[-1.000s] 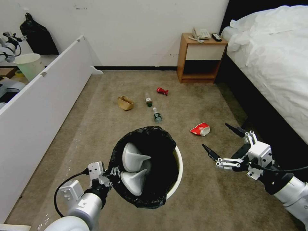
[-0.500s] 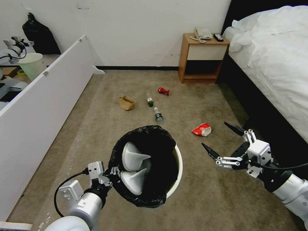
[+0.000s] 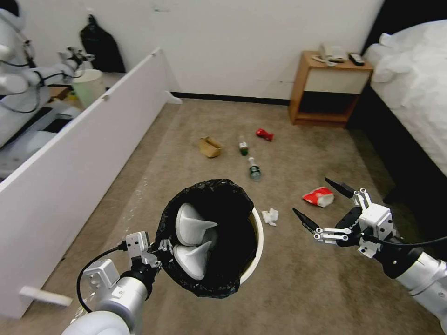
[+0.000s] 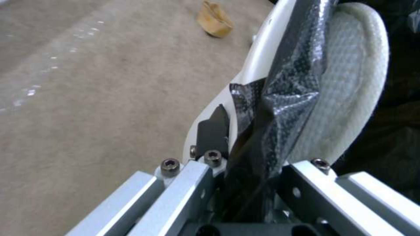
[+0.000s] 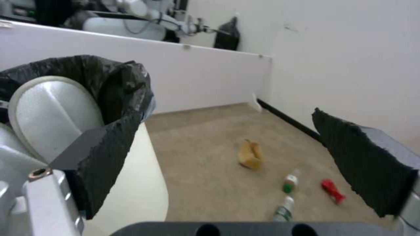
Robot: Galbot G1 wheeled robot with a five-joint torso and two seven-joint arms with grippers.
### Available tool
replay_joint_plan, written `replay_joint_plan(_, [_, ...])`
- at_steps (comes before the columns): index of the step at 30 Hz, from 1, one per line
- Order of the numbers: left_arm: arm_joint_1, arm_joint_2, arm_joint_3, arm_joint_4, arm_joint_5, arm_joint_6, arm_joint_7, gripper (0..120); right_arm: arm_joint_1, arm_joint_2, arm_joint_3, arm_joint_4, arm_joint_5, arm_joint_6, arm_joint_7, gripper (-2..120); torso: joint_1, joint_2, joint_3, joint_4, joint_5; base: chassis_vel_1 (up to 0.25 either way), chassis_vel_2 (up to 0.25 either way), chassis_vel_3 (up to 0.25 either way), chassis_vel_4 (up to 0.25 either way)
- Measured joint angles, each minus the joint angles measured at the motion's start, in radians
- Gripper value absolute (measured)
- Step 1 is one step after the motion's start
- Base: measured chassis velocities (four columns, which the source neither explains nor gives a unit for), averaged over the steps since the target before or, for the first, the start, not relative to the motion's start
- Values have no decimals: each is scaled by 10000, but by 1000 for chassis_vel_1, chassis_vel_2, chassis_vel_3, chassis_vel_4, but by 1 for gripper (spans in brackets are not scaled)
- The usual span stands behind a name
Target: Pick up the trash bin, then pick up the garbage from the floor and place it into the trash bin.
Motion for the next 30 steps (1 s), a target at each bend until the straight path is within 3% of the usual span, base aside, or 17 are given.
replay_joint_plan(7, [-12,4,18,15,-22,-11,-7,2,20,-2,9,-12,37,5,-3,100,0,0,0,-13,0,17,27,34,10])
replay_joint_plan(30, [-71,-1,-56,70,-192,3,5,2,136,-53,-52,-144,105,-42,-26,100,0,0,0,-7,0,18,15,19,15])
